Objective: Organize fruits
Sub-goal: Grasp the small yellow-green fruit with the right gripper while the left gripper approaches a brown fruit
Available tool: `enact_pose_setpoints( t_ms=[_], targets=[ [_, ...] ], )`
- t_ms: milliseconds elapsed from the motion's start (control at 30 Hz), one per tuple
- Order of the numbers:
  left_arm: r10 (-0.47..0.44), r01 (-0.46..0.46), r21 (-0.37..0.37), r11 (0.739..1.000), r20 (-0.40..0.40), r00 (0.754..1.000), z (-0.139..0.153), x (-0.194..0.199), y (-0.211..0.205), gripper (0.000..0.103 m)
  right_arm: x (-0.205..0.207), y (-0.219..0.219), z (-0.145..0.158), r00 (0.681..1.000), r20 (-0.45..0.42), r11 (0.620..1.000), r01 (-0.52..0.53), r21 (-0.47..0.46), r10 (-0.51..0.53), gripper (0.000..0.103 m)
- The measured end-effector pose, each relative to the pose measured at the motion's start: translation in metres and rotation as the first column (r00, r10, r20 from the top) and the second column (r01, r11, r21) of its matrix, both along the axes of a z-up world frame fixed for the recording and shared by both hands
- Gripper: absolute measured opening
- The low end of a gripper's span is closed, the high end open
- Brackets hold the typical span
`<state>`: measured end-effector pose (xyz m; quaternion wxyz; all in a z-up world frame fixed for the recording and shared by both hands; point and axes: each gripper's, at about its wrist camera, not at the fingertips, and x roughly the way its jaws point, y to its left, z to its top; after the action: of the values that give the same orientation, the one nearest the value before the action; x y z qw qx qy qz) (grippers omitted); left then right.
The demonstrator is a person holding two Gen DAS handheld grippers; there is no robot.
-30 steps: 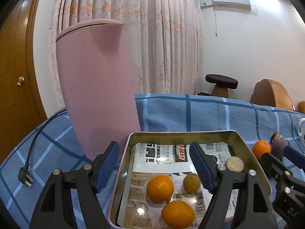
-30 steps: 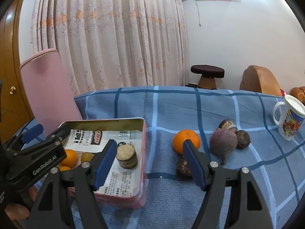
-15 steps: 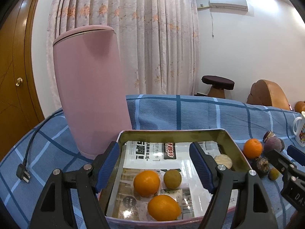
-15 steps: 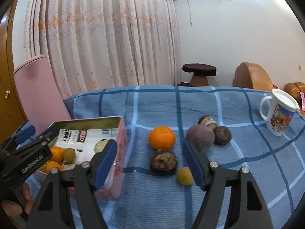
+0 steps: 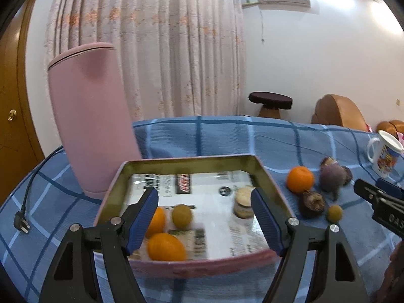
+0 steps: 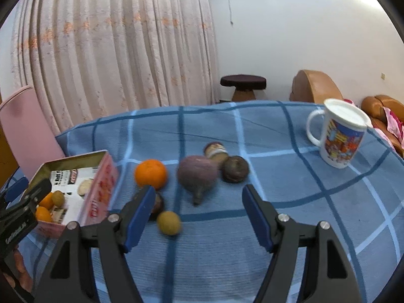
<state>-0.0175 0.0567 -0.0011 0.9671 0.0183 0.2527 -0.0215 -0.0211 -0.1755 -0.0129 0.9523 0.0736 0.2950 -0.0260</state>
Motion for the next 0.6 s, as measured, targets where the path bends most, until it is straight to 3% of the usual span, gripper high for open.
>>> enact_pose_setpoints(
  t_ms=[100,167,400,600],
  targets=[
    [-0.037,0.037,-0.003,0.999,-0.012,0.999,0.0,-0.004,-0.012,0.077,0.002,-0.01,-0.003,1.0,-0.024,0.999,-0.003,0.036,0.004,0.072],
    [-0.052,0.052,0.009,0.999,-0.013,0.999,-0.001,-0.006,-0.02,0.077,0.006,-0.006,-0.007,0.996,-0.052,0.997,-0.063,0.043,0.066,0.068],
    [-0.066,0.066,0.001,0.998,-0.04,0.997,-0.004,-0.007,-0.028,0.077,0.018,0.027,-0.018,0.962,-0.15,0.972,-0.233,-0.023,0.227,0.053],
    [-0.058,0.057,-0.016,0.998,-0.077,0.995,-0.008,-0.002,-0.03,0.077,0.034,0.03,-0.035,0.93,-0.262,0.965,-0.263,0.007,0.256,0.035]
  ],
)
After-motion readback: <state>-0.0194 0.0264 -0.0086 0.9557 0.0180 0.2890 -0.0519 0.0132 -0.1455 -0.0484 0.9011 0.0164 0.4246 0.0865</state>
